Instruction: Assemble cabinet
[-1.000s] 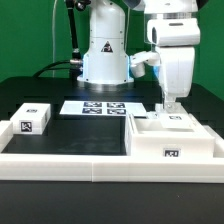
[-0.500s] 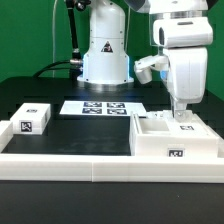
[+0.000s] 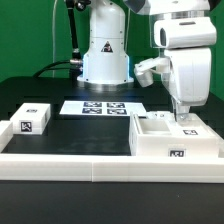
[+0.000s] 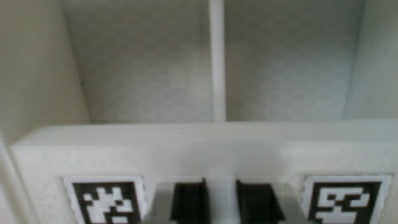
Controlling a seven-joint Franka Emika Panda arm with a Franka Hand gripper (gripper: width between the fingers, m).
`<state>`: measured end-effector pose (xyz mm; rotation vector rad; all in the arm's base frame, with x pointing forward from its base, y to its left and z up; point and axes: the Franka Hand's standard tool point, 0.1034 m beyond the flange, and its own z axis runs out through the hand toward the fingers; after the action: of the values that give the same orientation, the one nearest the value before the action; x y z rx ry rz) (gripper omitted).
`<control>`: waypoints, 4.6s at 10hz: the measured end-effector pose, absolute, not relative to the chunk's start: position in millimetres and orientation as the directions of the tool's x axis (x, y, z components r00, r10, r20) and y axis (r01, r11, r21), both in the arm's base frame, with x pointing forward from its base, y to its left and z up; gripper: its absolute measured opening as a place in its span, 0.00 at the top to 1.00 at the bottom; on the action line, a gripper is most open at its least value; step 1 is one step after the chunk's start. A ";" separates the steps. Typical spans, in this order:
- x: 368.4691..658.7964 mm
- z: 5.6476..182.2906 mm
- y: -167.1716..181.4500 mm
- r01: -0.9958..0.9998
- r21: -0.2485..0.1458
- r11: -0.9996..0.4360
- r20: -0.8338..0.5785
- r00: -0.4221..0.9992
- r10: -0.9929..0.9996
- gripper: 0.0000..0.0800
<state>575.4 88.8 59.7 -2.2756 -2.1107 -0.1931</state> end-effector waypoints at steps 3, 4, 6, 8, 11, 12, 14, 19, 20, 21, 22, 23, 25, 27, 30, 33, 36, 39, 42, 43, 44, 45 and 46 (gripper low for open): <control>575.2 59.2 88.7 0.995 0.060 -0.079 0.112 0.071 0.991 0.70; 575.2 59.2 88.6 0.995 0.060 -0.079 0.112 0.072 0.991 0.47; 575.1 59.1 88.6 0.995 0.060 -0.079 0.112 0.072 0.991 0.30; 575.1 59.1 88.6 0.995 0.060 -0.079 0.112 0.072 0.991 0.03; 575.1 59.1 88.6 0.995 0.060 -0.079 0.112 0.072 0.991 0.00; 575.0 59.9 88.3 0.995 0.061 -0.078 0.112 0.071 0.991 0.00; 567.8 73.0 86.5 0.994 0.070 -0.084 0.101 0.077 0.992 0.00; 498.5 95.8 80.1 0.993 0.055 -0.101 0.051 0.098 0.994 0.00; 491.0 94.9 84.3 0.992 0.046 -0.120 0.049 0.118 0.992 0.00; 493.6 94.6 82.5 0.992 0.048 -0.121 0.050 0.119 0.992 0.00; 493.7 94.3 81.5 0.991 0.047 -0.124 0.050 0.122 0.991 0.00; 493.5 94.0 81.5 0.991 0.046 -0.124 0.050 0.122 0.991 0.00; 492.0 92.7 82.4 0.990 0.049 -0.129 0.052 0.126 0.991 0.00; 468.6 78.9 87.1 0.990 0.059 -0.125 0.068 0.121 0.990 0.00; 444.1 61.5 87.5 0.990 0.070 -0.120 0.089 0.114 0.990 0.00; 434.7 45.9 91.7 0.991 0.056 -0.122 0.103 0.115 0.988 0.00; 427.2 34.6 93.4 0.992 0.029 -0.126 0.106 0.122 0.987 0.00; 421.6 29.2 99.9 0.991 0.013 -0.132 0.107 0.130 0.986 0.00; 417.5 21.9 97.3 0.991 -0.004 -0.136 0.107 0.136 0.985 0.00; 415.7 19.4 97.7 0.991 -0.011 -0.137 0.108 0.137 0.985 0.00; 415.2 18.8 97.8 0.990 -0.012 -0.137 0.108 0.138 0.985 0.00; 414.2 17.6 98.0 0.990 -0.015 -0.137 0.108 0.138 0.985 0.00; 412.9 15.9 98.2 0.990 -0.020 -0.137 0.108 0.138 0.984 0.13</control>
Offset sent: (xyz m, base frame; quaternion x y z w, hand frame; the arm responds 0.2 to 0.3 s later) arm 0.0000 0.0000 0.0000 0.0000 0.0000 0.0000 1.0000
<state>412.9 98.2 15.9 -2.3039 -2.0046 -0.1051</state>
